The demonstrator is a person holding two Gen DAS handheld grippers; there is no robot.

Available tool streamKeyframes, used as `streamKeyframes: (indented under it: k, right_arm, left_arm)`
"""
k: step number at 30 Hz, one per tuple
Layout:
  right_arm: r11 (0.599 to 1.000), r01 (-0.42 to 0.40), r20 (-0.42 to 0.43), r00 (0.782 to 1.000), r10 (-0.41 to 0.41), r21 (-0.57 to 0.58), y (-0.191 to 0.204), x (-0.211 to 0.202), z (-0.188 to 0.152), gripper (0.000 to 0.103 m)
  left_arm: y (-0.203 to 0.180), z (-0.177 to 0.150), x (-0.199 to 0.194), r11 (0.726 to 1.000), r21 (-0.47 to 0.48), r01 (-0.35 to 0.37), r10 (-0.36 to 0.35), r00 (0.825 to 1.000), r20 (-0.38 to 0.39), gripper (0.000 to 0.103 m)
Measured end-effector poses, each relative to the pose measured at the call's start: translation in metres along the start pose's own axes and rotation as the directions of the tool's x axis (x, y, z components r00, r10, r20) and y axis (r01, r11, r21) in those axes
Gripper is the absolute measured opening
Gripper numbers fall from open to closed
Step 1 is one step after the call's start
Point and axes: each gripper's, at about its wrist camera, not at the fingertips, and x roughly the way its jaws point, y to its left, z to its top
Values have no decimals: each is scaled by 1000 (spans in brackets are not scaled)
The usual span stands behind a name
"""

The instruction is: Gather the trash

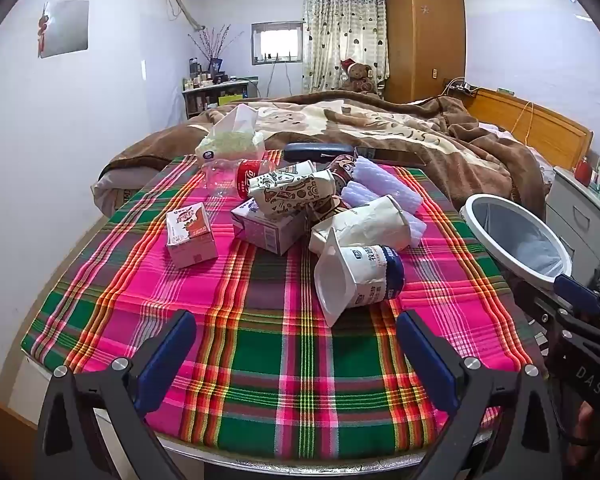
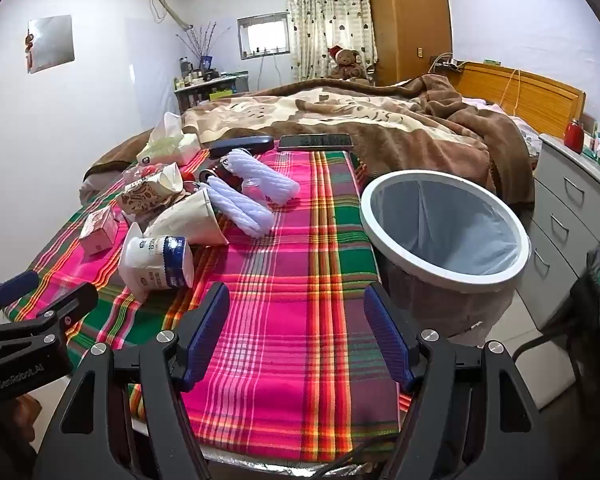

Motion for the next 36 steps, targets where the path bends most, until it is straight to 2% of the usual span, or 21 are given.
streamKeyframes:
  k: [36]
  right_arm:
    - [1000, 11, 8, 1000, -11, 7, 0, -5, 2, 71]
  left_arm:
    - [0, -1, -3, 1000, -19, 16, -16, 1000, -2, 102]
